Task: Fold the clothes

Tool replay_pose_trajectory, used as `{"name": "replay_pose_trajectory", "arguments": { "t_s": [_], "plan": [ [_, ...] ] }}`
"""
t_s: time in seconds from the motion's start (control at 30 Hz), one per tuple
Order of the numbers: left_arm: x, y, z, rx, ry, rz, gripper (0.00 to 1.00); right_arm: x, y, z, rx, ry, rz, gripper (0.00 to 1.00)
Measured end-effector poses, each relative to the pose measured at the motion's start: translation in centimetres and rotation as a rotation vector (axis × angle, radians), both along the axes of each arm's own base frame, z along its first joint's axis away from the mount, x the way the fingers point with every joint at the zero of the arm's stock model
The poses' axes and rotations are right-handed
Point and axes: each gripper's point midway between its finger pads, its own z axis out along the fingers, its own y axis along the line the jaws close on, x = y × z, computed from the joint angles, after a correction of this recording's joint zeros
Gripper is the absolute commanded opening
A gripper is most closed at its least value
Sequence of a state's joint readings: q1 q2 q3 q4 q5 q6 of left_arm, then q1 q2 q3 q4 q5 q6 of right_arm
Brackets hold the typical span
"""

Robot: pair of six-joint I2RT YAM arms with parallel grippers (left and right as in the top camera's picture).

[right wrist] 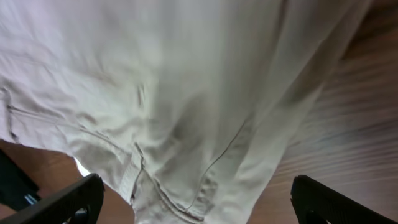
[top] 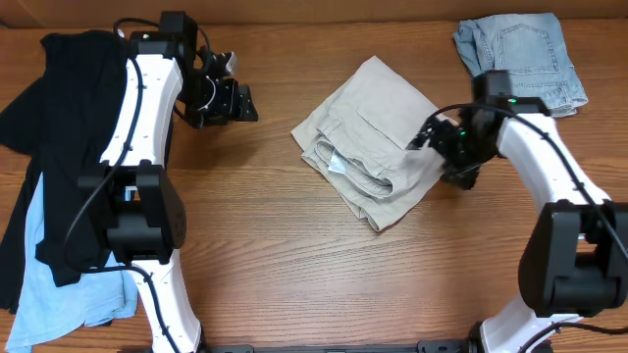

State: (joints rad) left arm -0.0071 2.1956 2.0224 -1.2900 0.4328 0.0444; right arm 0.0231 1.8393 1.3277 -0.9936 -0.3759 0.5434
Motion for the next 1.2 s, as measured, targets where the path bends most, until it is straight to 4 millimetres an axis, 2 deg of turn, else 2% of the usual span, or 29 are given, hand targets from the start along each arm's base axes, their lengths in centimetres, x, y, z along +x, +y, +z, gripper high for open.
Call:
{"name": "replay_pose_trajectory", "arguments": {
  "t_s": [0.13,0.27,0.43,0.6,0.87,0.97,1.07,1.2],
  "plan": [
    [0.0,0.1,-0.1,0.008,0.001,0.001,0.75,-2.0,2.9,-2.2,-0.005,0.038,0.048,1.00],
    [-0.1,0.2,-0.1,0.012,0.003,0.001,0.75,-4.4,4.9,-4.3,-0.036,0.079,0.104,1.00],
    [-0.1,0.3,-0.1,0.016,0.006,0.002,0.75,-6.5,4.5,-6.0,-0.113,0.129,0.109,0.96],
    [-0.2,0.3,-0.2,0.019,0.008,0.002,0.75,-6.8,3.3,-6.3,-0.179,0.126,0.090,0.95],
    [-0.3,0.3,-0.2,0.019,0.015,0.002,0.75,-7.0,-1.3,-6.9,-0.322,0.149,0.019,0.94],
    [-0.4,0.3,-0.2,0.019,0.020,0.002,0.75,-6.5,-3.8,-6.8,-0.352,0.148,-0.043,0.97],
    [-0.5,0.3,-0.2,0.019,0.020,0.002,0.75,-6.2,-7.1,-6.6,-0.381,0.154,-0.132,1.00],
    [-0.6,0.3,-0.2,0.019,0.025,0.002,0.75,-6.8,-12.8,-5.8,-0.416,0.214,-0.287,1.00]
  ]
}}
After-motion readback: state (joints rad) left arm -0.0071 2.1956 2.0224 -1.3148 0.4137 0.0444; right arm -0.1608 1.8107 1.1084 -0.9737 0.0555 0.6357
